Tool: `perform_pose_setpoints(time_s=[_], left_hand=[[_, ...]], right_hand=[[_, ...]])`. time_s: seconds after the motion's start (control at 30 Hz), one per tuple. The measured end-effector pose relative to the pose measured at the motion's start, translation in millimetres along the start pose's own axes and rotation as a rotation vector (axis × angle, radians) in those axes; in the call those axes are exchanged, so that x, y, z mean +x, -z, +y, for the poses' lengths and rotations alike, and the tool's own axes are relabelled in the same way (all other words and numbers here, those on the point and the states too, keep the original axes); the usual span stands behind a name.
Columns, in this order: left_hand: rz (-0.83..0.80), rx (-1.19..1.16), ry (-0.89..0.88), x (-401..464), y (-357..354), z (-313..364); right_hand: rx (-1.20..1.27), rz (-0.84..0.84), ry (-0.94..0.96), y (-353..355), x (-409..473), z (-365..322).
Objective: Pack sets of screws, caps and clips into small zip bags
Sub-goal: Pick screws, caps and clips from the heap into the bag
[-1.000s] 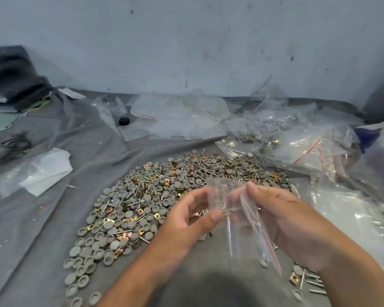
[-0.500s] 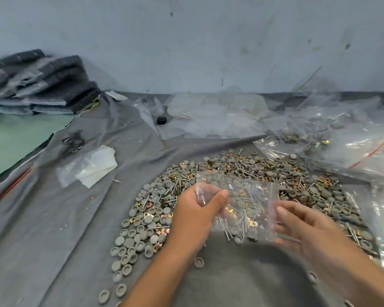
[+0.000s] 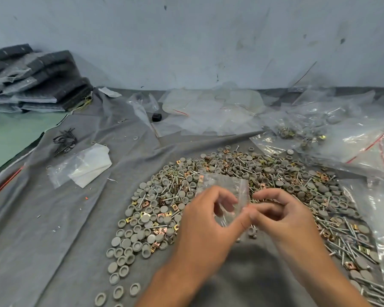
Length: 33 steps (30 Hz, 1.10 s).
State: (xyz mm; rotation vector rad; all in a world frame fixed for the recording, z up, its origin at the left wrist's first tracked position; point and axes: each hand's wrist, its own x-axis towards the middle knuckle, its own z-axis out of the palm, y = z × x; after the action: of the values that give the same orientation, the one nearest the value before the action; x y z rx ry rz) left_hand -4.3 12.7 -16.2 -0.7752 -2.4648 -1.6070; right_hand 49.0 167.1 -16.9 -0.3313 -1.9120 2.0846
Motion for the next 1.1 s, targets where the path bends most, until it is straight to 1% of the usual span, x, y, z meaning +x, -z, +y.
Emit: perform_pose_setpoints(time_s=[0.03,0.1,0.2,0.3,0.47,0.53,0.6,0.7,0.8,0.9,1.0,1.1], left_hand=[[-0.041,-0.034,0.018,-2,-2,0],[-0.065,-0.077,0.046,-4,-4,-1],[-0.114,-0.138,0.104,-3,-1,-4],[-0.173,-0.139,0.134,0,2,-7],[-0.222,-0.158,0.169,5,3,-8],[-0.198,-0.164,0.204,7,4,-10],[-0.134,-0.137,0.229,7,6,-12],[-0.034,-0.022,0.172,4,6,-12],[-0.014,0.048,0.096,-3,-2,-5],[-0.014,0.044,0.055,-10,-13,2],[-0.074,-0.012,0.025,-11,-12,4],[-0.090,0.037,-0.011,-10,-5,5]], right_hand=[[-0.057,-0.003,0.047,-2,-2,2],[-0.171,0.018,0.119,-2,-6,5],[-0.206,0.022,0.151,-1,-11,3],[-0.266,-0.004,0.176,-2,-12,3],[-0.222,-0.015,0.112,5,-6,1],[-0.178,-0.023,0.077,8,-3,-2],[-0.151,-0.005,0.050,10,-2,-6],[-0.203,0.076,0.082,12,-2,-8],[-0.336,0.151,0.200,6,-3,-5],[-0.376,0.072,0.279,-3,-6,-2],[-0.261,0.045,0.228,-2,-6,-4],[-0.230,0.034,0.147,4,-3,-4]])
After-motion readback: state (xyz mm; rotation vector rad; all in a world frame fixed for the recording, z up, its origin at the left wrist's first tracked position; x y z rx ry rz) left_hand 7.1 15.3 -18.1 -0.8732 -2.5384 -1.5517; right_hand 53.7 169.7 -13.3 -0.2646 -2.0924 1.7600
